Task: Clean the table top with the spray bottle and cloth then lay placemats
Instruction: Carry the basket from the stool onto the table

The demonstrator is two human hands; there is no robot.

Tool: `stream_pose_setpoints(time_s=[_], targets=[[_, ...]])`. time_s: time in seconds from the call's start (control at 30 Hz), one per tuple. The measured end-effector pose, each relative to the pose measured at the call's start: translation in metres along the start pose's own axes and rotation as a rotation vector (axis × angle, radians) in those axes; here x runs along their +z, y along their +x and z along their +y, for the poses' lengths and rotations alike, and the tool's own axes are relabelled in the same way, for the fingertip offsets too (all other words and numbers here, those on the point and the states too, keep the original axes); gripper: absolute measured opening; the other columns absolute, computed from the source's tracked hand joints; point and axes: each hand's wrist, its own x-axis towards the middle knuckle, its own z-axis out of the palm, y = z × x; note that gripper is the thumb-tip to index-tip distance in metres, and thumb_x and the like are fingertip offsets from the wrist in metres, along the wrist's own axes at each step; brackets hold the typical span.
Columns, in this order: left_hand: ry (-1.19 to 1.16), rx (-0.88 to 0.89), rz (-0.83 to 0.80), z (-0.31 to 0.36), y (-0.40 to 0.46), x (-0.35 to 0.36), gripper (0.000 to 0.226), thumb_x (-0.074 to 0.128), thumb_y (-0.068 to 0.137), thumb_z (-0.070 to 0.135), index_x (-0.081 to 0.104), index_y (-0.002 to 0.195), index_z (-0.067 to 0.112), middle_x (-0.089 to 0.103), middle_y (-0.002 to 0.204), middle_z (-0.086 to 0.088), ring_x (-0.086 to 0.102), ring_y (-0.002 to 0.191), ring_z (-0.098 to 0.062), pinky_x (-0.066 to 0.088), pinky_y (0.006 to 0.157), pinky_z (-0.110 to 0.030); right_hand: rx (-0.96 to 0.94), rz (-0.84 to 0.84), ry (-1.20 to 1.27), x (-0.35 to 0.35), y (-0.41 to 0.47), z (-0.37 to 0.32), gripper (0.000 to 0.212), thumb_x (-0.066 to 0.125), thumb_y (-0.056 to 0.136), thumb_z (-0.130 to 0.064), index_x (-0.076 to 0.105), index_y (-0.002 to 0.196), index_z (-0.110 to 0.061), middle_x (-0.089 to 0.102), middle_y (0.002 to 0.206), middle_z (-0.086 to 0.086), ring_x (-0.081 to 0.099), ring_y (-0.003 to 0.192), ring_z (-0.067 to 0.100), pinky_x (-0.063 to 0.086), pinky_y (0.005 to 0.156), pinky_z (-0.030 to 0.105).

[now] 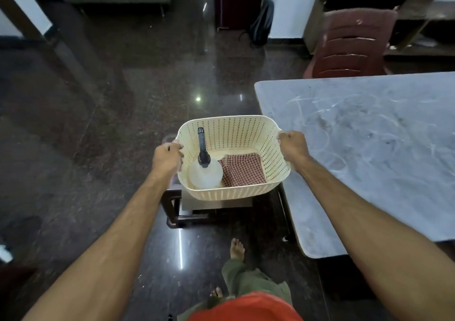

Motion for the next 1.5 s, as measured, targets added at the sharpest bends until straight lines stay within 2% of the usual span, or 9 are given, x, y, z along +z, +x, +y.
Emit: stream_pose_setpoints(time_s=[0.2, 0.33, 0.4, 0.6, 0.8, 1.03, 1.2, 1.37, 1.5], targets=[[0.0, 0.042, -0.141, 0.014, -0.045, 0.056, 0.021, 0.053, 0.099, 0.013, 0.059, 0.08, 0.008, 0.049, 0.061, -0.001, 0.041, 0.052, -0.013, 0.035, 0.05, -0.027, 0.065, 0.078, 0.092, -0.085, -0.007, 0.038, 0.029, 0.051, 0.098, -0.018, 0.052, 0.07, -0.012, 0.044, 0.06, 0.003, 0.038, 0.049, 0.016, 0.026, 0.043, 0.024], [0.014, 0.057, -0.199, 0.03, -0.055, 0.108, 0.011, 0.053, 0.099, 0.011, 0.061, 0.093, 0.006, 0.049, 0.064, -0.001, 0.042, 0.053, -0.013, 0.038, 0.053, -0.028, 0.086, 0.118, 0.132, -0.138, 0.013, 0.056, 0.03, 0.052, 0.096, -0.015, 0.05, 0.065, -0.013, 0.042, 0.06, 0.005, 0.036, 0.047, 0.016, 0.024, 0.043, 0.023], [0.022, 0.067, -0.22, 0.041, -0.054, 0.143, 0.012, 0.053, 0.098, 0.011, 0.062, 0.09, 0.009, 0.05, 0.062, 0.0, 0.042, 0.051, -0.013, 0.039, 0.051, -0.027, 0.095, 0.131, 0.142, -0.166, 0.032, 0.065, 0.027, 0.051, 0.094, -0.013, 0.05, 0.067, -0.013, 0.042, 0.061, 0.005, 0.037, 0.048, 0.017, 0.024, 0.042, 0.023], [-0.015, 0.024, -0.201, 0.071, -0.047, 0.258, 0.015, 0.053, 0.096, 0.007, 0.062, 0.084, 0.008, 0.05, 0.059, -0.001, 0.04, 0.047, -0.012, 0.036, 0.044, -0.025, 0.101, 0.139, 0.136, -0.243, 0.112, 0.077, 0.017, 0.053, 0.096, -0.014, 0.061, 0.085, -0.004, 0.048, 0.065, 0.008, 0.039, 0.049, 0.016, 0.025, 0.039, 0.022], [0.003, 0.021, -0.145, 0.103, -0.028, 0.358, 0.017, 0.049, 0.099, 0.007, 0.065, 0.105, 0.004, 0.054, 0.066, -0.001, 0.045, 0.052, -0.01, 0.04, 0.046, -0.023, 0.1, 0.148, 0.072, -0.3, 0.201, 0.081, 0.016, 0.051, 0.097, -0.015, 0.063, 0.092, -0.005, 0.055, 0.07, 0.006, 0.044, 0.051, 0.015, 0.03, 0.041, 0.027], [0.071, 0.08, -0.074, 0.13, 0.004, 0.419, 0.022, 0.041, 0.1, 0.003, 0.062, 0.108, 0.004, 0.055, 0.069, -0.004, 0.044, 0.054, -0.012, 0.042, 0.052, -0.025, 0.12, 0.141, 0.056, -0.314, 0.284, 0.076, 0.021, 0.05, 0.097, -0.016, 0.066, 0.1, -0.002, 0.059, 0.081, 0.008, 0.045, 0.054, 0.015, 0.032, 0.041, 0.022], [0.106, 0.052, -0.027, 0.134, 0.029, 0.438, 0.026, 0.042, 0.1, 0.004, 0.064, 0.112, 0.0, 0.056, 0.07, -0.003, 0.046, 0.057, -0.013, 0.043, 0.053, -0.026, 0.138, 0.105, 0.039, -0.306, 0.318, 0.078, 0.024, 0.05, 0.097, -0.017, 0.067, 0.105, -0.001, 0.065, 0.088, 0.01, 0.049, 0.058, 0.016, 0.033, 0.042, 0.024], [0.135, 0.019, -0.003, 0.129, 0.038, 0.448, 0.026, 0.043, 0.102, 0.007, 0.065, 0.114, 0.002, 0.056, 0.073, -0.003, 0.048, 0.06, -0.012, 0.044, 0.053, -0.025, 0.129, 0.1, 0.009, -0.301, 0.333, 0.083, 0.02, 0.048, 0.098, -0.016, 0.066, 0.098, -0.006, 0.063, 0.083, 0.007, 0.05, 0.056, 0.015, 0.033, 0.04, 0.02], [0.14, 0.029, 0.007, 0.128, 0.042, 0.453, 0.028, 0.041, 0.101, 0.008, 0.065, 0.115, 0.002, 0.056, 0.074, -0.002, 0.049, 0.062, -0.012, 0.045, 0.054, -0.025, 0.12, 0.12, -0.018, -0.299, 0.337, 0.088, 0.024, 0.048, 0.097, -0.016, 0.068, 0.095, -0.004, 0.067, 0.088, 0.007, 0.059, 0.067, 0.019, 0.037, 0.043, 0.023]])
